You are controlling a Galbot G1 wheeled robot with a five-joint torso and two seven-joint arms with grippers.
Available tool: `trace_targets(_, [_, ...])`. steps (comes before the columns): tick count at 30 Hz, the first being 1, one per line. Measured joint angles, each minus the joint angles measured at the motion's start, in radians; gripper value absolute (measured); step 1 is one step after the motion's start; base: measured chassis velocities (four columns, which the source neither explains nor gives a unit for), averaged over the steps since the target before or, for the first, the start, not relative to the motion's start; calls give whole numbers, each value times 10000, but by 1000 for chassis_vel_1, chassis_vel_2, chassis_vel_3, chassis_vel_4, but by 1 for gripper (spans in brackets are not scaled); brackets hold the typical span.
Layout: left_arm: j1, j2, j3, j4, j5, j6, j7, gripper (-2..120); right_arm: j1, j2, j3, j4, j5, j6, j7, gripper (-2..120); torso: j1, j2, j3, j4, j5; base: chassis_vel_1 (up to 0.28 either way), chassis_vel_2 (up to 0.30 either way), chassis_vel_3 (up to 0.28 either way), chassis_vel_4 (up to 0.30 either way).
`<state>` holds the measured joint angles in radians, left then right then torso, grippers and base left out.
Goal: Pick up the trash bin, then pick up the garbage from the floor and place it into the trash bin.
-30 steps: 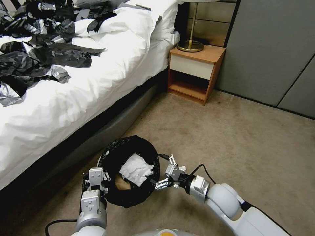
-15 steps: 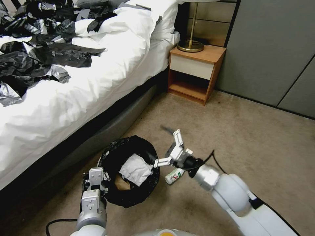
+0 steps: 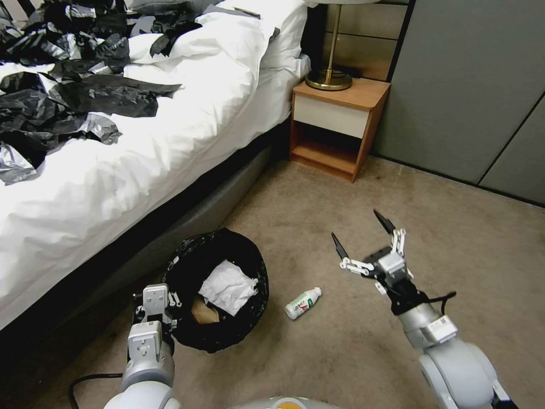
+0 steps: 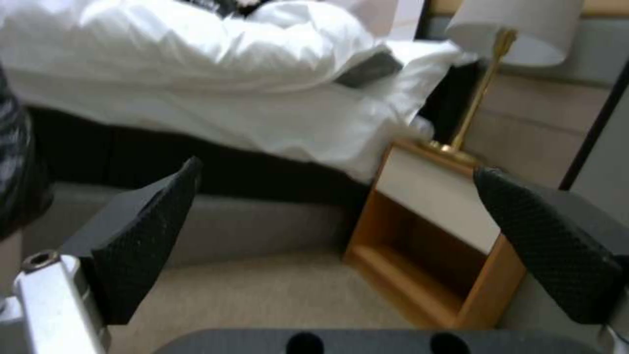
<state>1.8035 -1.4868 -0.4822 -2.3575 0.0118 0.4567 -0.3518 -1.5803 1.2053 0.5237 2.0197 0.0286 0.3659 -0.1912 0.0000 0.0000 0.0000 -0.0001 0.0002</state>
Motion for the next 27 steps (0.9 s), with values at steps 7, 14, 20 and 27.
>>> trace_targets(7, [169,-64,-6,-177,24,-15,-13,0,1117,-806,-987,-866,-13,-640,-358,100,0,0,0,2,-2,0,0,0,0])
trace_targets(14, [214,-75,14,-229,72,-39,-18,0,2132,-2052,-1829,-1565,-592,-756,-1323,100,0,0,0,0,-1,0,0,0,0])
trace_targets(20, [301,-208,82,-232,222,-147,-22,0,3773,-2849,-3168,-3290,-2530,-405,-3567,100,0,0,1,1,1,0,0,0,0])
trace_targets(27, [320,-304,104,-226,305,-189,-25,0,5223,-2595,-4023,-5475,-4320,477,-5360,100,0,-1,1,1,-3,0,0,0,0])
